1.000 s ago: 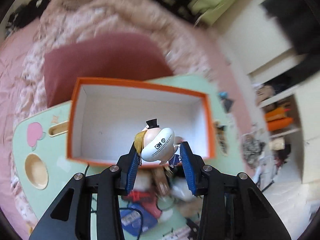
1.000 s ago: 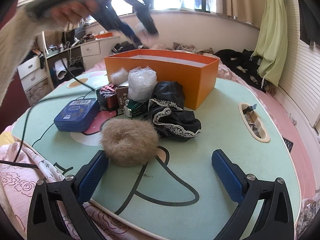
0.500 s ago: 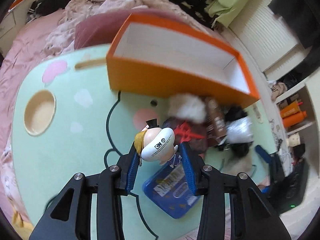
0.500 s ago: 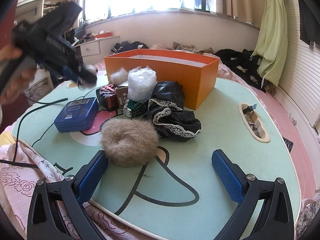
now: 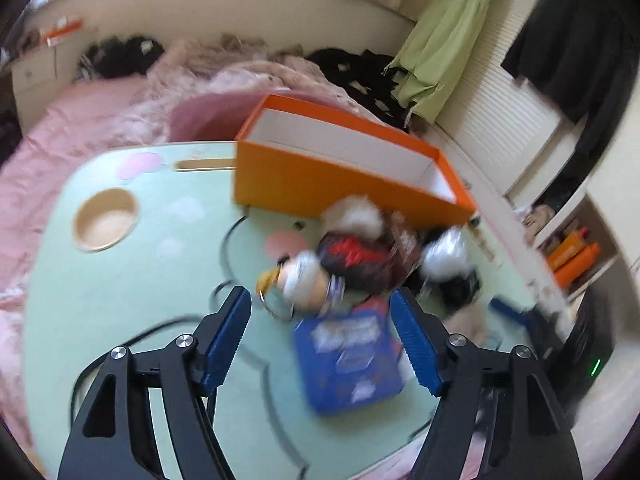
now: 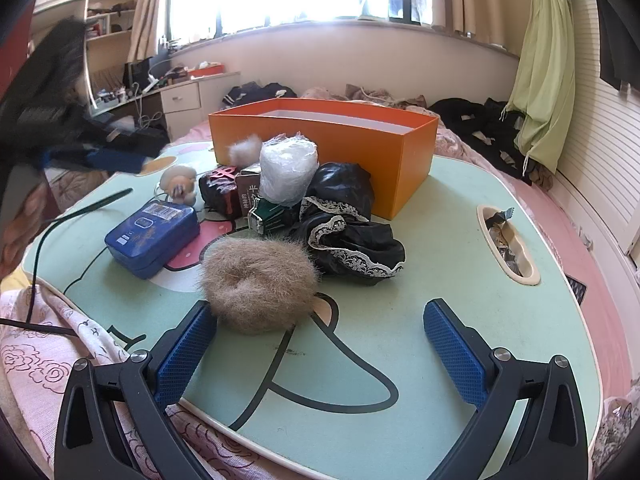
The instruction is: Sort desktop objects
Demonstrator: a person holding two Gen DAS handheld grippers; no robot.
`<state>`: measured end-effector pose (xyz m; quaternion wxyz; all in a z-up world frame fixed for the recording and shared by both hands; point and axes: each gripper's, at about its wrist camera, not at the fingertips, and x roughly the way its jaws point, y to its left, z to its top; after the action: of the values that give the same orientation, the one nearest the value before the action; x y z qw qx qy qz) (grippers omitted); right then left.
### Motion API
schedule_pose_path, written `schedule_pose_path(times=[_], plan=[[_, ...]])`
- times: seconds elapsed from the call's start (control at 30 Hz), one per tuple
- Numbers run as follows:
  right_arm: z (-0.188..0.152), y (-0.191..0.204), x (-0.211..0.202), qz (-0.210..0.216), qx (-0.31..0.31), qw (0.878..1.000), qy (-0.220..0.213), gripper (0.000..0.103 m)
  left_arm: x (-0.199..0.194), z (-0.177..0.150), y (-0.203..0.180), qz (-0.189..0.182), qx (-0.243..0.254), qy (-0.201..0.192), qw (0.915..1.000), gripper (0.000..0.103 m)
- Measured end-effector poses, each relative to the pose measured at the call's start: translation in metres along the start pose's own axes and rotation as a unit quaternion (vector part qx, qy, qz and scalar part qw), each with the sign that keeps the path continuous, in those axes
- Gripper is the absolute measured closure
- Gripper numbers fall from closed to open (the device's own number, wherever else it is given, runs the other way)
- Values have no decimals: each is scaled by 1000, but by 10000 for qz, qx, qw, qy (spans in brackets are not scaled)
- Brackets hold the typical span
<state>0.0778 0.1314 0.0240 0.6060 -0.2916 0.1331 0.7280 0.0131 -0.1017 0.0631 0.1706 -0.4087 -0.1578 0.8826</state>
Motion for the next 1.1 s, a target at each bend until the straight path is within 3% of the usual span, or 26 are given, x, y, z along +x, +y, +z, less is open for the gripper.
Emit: schedule_pose_path(times=[0.07, 0.2, 0.3, 0.37, 0.43, 0.97, 1.1], plan=[[0, 0, 0, -7, 5, 10000, 4, 0, -8, -23, 0, 22, 192, -136, 9997, 31], [0, 0, 0, -25, 24, 10000, 13, 0, -10, -56, -4, -282, 489, -114, 9983, 31], [0, -1, 0, -44, 32, 10000, 22, 0, 2, -68, -18, 139, 993, -87, 9949, 31], [0, -1, 0, -49, 36, 10000, 24, 0, 13, -71, -29, 489, 1302, -116, 9902, 23], [0, -2, 0, -50, 51, 10000, 31, 0, 21, -69, -34, 459, 1331, -7, 9900, 0], [0, -2, 0, -85, 76, 9999, 72, 0, 29, -63, -28, 482, 1291, -7, 9905, 0], [7, -8, -6, 70, -100, 9985, 526, 0, 28, -64, -28, 462, 1301, -3, 9904, 0]])
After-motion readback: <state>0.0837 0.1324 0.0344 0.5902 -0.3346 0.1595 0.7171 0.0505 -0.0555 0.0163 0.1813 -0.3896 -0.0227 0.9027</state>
